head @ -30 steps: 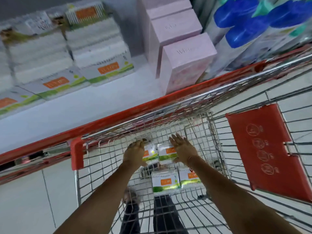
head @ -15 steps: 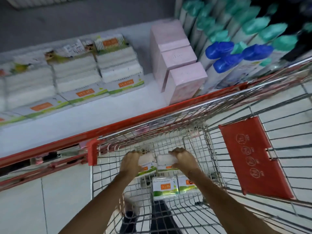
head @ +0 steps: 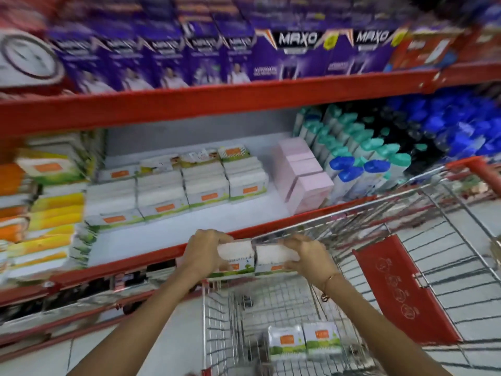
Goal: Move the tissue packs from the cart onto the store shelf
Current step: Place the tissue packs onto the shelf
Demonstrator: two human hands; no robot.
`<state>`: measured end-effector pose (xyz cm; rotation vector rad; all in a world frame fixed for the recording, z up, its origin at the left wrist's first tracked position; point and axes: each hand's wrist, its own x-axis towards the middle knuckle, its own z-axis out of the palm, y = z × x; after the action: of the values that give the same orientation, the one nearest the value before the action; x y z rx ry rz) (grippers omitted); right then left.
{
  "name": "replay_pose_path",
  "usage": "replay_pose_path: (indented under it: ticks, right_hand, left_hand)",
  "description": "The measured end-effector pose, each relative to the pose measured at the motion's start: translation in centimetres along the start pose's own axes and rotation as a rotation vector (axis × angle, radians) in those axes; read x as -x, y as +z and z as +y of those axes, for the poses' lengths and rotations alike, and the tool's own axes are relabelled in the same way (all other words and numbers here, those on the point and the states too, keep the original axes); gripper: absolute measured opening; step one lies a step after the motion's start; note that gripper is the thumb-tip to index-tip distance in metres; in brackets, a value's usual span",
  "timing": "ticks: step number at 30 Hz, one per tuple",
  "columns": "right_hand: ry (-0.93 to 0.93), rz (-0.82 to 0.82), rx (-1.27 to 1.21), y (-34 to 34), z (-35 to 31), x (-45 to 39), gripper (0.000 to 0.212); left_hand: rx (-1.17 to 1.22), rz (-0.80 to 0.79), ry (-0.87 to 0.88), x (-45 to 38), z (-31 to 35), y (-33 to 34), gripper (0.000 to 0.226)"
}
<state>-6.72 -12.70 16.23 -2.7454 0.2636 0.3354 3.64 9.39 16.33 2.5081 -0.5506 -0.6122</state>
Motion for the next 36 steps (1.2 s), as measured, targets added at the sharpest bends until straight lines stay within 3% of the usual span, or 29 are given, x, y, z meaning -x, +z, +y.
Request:
replay_pose_path:
  ticks: [9,13,21,36]
  right_hand:
    - [-0.166,0.173,-0.018,-2.6,-9.4,-4.1,0.061]
    - [-0.217,0.171,-0.022,-1.7,-13.9,-6.5,0.061]
    - [-0.236,0.064,0.051,1.7,-20.4,-10.3,0.063]
    - [-0.25,0.019,0.056,4.4,-22.7,-11.6,0.062]
  left_hand:
    - [-0.01,0.253,-0.007,1.8,-5.6,-9.0,0.072]
    - [-0.089,0.318,-0.065,2.5,-9.2,-11.5,0.071]
    - [-0.185,0.286,-0.163,3.3,-14.5,-12.5,0.07]
    - [-0.173,0.237,-0.158,3.4,-17.5,-12.1,0.066]
